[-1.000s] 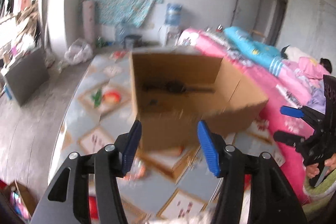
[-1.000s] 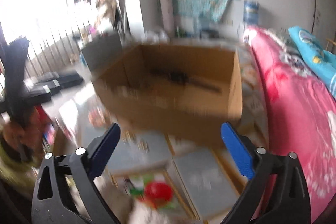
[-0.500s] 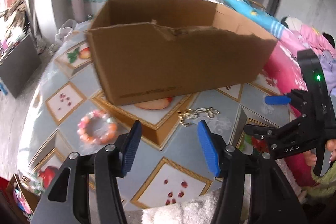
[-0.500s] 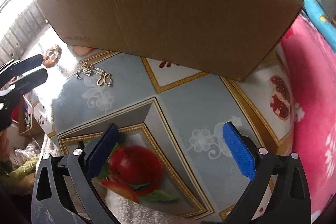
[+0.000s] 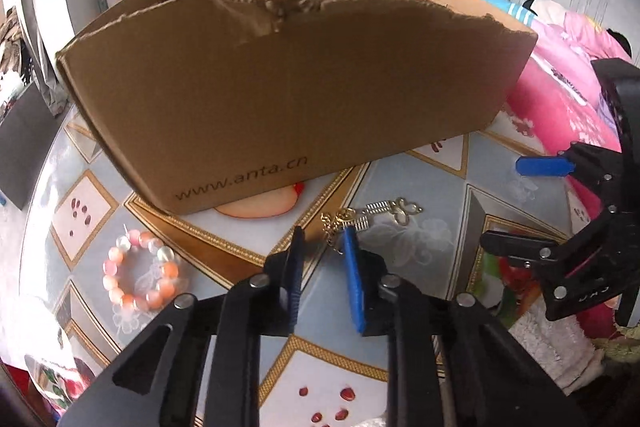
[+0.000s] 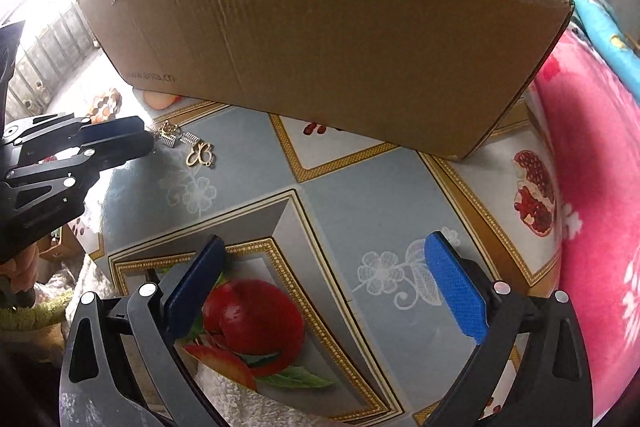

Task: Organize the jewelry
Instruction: 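Close the left tool on the gold charm chain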

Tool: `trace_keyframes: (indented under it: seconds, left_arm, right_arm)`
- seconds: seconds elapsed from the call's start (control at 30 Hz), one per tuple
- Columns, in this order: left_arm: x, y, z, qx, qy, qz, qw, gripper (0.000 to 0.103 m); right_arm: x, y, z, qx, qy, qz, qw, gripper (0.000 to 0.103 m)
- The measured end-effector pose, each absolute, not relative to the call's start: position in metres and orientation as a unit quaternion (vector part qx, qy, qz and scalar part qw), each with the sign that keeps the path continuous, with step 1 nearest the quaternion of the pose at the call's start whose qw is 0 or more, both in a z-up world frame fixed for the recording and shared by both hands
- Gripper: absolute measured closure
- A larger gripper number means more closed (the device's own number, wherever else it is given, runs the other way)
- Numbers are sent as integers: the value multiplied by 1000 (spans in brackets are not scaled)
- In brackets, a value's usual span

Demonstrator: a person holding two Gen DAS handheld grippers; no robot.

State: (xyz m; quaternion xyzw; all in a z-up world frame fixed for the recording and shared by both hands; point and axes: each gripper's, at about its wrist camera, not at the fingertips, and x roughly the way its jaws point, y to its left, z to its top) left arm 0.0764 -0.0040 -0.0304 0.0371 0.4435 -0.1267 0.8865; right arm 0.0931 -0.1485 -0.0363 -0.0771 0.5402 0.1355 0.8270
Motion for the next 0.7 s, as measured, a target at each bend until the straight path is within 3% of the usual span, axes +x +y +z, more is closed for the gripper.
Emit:
trace_keyframes:
  seconds: [0.13, 0.7]
  left_arm:
    - [79, -9, -32, 45, 442, -134, 886, 103]
    - [59, 38, 13, -69, 401, -147, 902, 103]
  right_arm:
    - [95, -148, -36, -76, 538, 135, 829, 8]
    - [88, -154, -43, -75, 522, 138, 838, 8]
